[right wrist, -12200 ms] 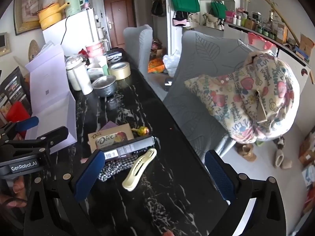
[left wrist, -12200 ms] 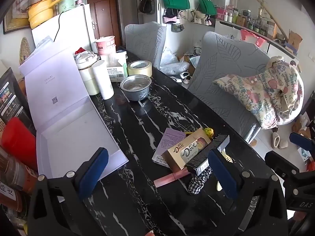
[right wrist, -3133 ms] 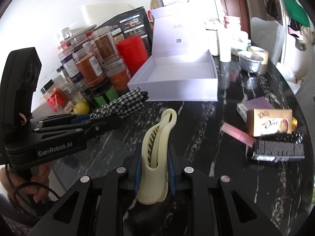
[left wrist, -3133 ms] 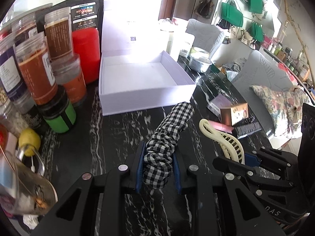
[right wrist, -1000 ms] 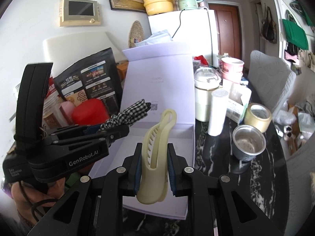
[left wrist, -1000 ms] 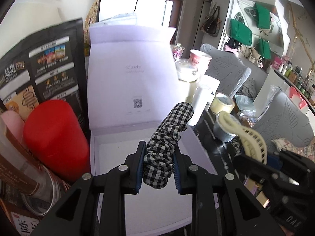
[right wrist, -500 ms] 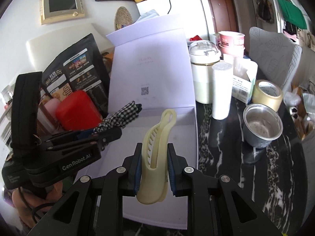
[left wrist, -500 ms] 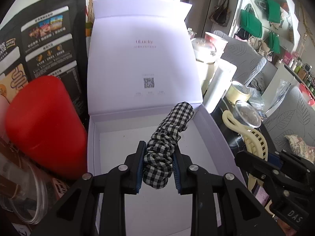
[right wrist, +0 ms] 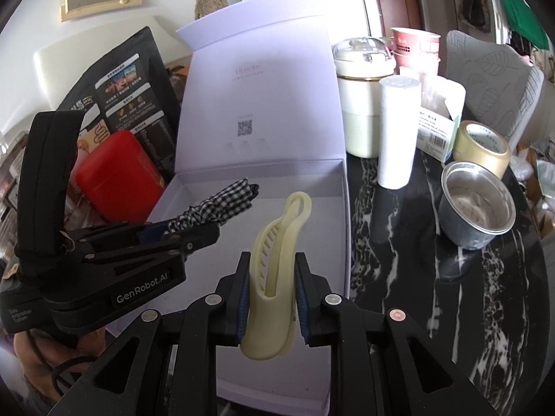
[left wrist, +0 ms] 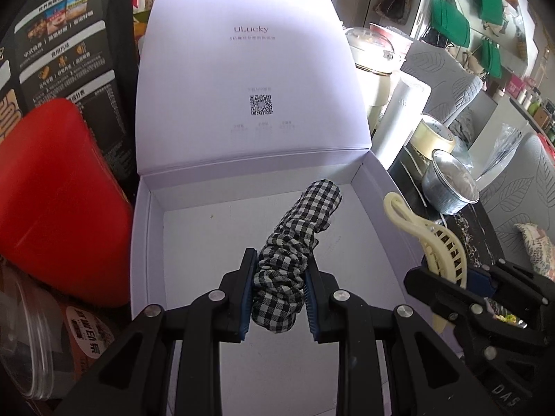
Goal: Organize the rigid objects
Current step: 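Open both tools to drop the scrunchie and clip into the white box, then withdraw both tools from the white box back over the table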
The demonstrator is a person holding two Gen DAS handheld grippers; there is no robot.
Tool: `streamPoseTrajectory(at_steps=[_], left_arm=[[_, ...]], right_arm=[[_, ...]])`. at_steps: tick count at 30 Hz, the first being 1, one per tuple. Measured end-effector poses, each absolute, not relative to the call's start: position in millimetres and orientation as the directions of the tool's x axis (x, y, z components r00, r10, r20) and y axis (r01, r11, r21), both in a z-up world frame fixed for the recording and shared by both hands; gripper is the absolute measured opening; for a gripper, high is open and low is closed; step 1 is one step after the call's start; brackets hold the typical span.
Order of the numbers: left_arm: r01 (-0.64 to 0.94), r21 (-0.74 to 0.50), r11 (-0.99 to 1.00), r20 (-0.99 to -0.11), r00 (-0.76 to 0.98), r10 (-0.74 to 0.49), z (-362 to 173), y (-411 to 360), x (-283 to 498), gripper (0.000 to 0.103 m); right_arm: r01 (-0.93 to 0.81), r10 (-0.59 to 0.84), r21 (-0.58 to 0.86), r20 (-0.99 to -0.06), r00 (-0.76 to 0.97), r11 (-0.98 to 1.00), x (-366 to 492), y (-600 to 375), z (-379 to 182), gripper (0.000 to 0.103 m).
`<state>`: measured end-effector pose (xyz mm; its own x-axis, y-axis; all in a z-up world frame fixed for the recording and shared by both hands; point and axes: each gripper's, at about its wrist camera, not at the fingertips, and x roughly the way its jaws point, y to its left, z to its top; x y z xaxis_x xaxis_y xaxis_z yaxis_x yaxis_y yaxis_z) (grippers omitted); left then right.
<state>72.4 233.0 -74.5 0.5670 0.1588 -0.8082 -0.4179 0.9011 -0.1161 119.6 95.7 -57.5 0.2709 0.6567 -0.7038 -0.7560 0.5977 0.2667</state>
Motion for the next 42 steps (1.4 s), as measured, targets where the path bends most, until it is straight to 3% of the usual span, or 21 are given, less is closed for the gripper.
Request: streamPoseTrajectory(at_steps=[4,6,27,28,29,30,31,42], left_arm=[[-0.418,-0.109,0.902,-0.812,0.560,0.161,-73,233,72,0.025],[-0.432,-0.108,0.895,-0.825,0.542,0.162,-73,235,74,0.025],[-0.459,-0.108,0.882,-0.852,0.499,0.156,-69,234,69,0.027],[-0.458,-0.106,0.883,-0.854,0.497,0.155,-68,233,69,0.030],[-0.456,-0.102,0.884,-0.852,0.499,0.159,-67,232,69,0.047],[-0.455,-0.100,0.885,-0.849,0.503,0.162,-65,231,69,0.079],[-0.455,-0.099,0.885,-0.843,0.511,0.168,-63,230,69,0.103],[-0.422,-0.069,0.904,-0.804,0.560,0.200,-33,209,56,0.103]], right_arm=[[-0.757,0.650,0.259,-0.709,0.272,0.600,118,97,-59,0.026],[-0.749,0.645,0.258,-0.712,0.279,0.610,119,96,-58,0.051],[-0.711,0.625,0.206,-0.672,0.397,0.672,111,71,-19,0.055],[-0.711,0.623,0.199,-0.671,0.402,0.674,110,70,-17,0.055],[-0.711,0.621,0.196,-0.670,0.406,0.675,108,69,-15,0.055],[-0.710,0.620,0.194,-0.670,0.408,0.677,107,68,-14,0.055],[-0.708,0.617,0.189,-0.669,0.414,0.680,106,67,-12,0.055],[-0.683,0.603,0.170,-0.647,0.467,0.711,96,46,7,0.055]])
